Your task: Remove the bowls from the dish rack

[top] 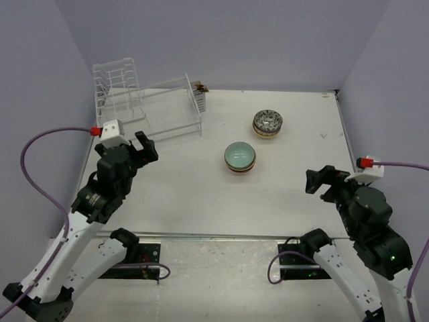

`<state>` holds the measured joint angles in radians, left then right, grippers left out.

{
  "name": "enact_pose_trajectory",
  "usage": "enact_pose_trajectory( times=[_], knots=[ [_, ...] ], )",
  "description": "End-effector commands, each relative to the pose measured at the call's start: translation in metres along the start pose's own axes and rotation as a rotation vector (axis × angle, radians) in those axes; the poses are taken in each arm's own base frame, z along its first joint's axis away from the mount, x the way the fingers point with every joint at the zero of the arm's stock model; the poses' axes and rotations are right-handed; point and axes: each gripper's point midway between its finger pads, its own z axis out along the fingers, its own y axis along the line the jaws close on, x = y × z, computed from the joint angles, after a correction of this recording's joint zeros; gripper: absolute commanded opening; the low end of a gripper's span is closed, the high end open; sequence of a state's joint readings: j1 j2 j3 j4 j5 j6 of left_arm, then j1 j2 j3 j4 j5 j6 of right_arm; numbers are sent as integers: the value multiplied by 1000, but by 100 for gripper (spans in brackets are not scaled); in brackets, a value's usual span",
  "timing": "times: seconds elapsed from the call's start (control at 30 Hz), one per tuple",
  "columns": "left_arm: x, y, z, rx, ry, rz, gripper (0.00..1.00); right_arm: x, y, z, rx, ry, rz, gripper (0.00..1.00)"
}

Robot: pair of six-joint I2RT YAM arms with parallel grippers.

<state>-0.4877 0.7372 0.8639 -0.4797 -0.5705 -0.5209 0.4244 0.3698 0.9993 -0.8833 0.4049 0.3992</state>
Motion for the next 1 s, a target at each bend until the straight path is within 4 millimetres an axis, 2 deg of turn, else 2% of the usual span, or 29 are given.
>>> enact_pose_trajectory(
  times=[0.0,0.13,0.2,0.3,0.37,0.47,0.63,0.77,0.97],
  knots=[
    [-41,-1,-43,121,-90,-6,100,-2,-7,-13,2,-3,-16,99],
    [-49,33,-70,62,-160,18,100,-13,-7,-28,-36,-64,-3,99],
    [-46,39,-77,66,-156,40,100,-19,-6,-34,-64,-113,18,99],
    [-42,34,-81,125,-166,44,100,-17,1,-36,-127,-156,35,99],
    [-41,35,-81,126,-178,59,100,-9,4,-30,-149,-149,18,99],
    [-39,38,-76,106,-192,75,100,-2,0,-22,-117,-130,6,99],
    [-38,31,-76,151,-191,114,100,8,-5,-8,-60,-94,-8,99],
    [-45,35,-78,138,-234,107,100,8,-6,-2,-48,-109,-11,99],
    [-42,36,-75,133,-237,123,100,15,-7,8,-19,-78,-29,99]
  ],
)
